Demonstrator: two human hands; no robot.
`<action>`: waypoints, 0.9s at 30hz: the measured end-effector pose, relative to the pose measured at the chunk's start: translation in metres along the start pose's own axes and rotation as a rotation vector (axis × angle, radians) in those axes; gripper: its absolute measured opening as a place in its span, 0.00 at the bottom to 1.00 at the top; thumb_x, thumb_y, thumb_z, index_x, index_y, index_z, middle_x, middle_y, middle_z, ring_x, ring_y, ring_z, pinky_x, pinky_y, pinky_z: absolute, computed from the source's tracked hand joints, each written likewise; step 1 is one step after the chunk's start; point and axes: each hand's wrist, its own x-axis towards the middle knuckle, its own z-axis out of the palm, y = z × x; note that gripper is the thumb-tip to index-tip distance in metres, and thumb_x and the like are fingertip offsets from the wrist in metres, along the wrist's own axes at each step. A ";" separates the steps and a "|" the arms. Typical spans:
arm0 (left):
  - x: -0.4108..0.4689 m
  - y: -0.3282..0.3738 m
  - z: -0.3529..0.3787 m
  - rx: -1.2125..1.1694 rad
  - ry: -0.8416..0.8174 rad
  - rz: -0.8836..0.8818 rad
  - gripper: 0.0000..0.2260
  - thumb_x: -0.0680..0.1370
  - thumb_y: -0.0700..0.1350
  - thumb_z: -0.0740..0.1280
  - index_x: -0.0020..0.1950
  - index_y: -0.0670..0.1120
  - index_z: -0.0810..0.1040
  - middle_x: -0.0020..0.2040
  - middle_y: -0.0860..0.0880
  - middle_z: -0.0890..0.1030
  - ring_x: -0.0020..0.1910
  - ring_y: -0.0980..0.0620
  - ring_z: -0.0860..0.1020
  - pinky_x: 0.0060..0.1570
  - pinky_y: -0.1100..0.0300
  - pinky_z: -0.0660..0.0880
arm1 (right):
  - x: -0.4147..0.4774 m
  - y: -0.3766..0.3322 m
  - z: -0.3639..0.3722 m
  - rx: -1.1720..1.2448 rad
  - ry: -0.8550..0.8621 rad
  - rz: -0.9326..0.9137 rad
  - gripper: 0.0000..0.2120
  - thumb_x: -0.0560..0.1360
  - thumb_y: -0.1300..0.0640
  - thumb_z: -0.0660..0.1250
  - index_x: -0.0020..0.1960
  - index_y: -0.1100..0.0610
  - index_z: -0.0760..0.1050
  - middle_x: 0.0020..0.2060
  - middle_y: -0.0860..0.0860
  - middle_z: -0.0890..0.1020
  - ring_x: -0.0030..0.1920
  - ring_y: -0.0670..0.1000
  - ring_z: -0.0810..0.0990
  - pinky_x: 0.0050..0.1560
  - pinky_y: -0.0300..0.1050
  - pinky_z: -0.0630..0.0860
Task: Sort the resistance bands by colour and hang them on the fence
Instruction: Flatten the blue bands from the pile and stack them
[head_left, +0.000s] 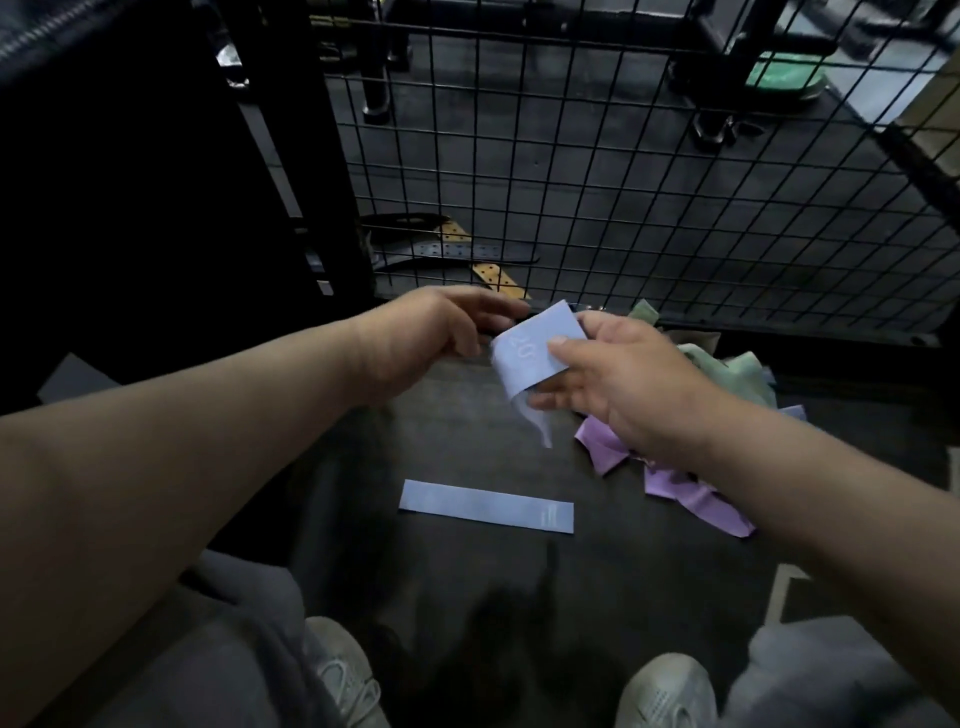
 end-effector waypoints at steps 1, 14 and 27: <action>-0.001 -0.003 0.001 0.022 -0.085 0.007 0.27 0.61 0.34 0.60 0.60 0.41 0.79 0.53 0.46 0.84 0.54 0.50 0.81 0.51 0.61 0.78 | -0.002 -0.003 0.001 0.070 -0.034 0.034 0.08 0.82 0.66 0.58 0.55 0.64 0.75 0.49 0.62 0.83 0.43 0.59 0.84 0.38 0.49 0.82; -0.005 -0.033 -0.009 0.415 -0.111 -0.296 0.05 0.76 0.40 0.71 0.49 0.41 0.83 0.47 0.44 0.84 0.48 0.47 0.82 0.54 0.48 0.77 | 0.012 0.012 -0.023 0.191 0.265 0.119 0.10 0.85 0.60 0.54 0.52 0.62 0.72 0.45 0.59 0.83 0.39 0.55 0.86 0.40 0.50 0.84; 0.011 -0.078 0.025 -0.040 0.398 -0.353 0.08 0.81 0.34 0.60 0.50 0.34 0.79 0.54 0.32 0.81 0.45 0.42 0.82 0.41 0.53 0.82 | 0.013 0.088 0.002 -0.228 -0.292 0.472 0.07 0.79 0.54 0.67 0.46 0.56 0.75 0.33 0.48 0.80 0.37 0.47 0.79 0.50 0.46 0.74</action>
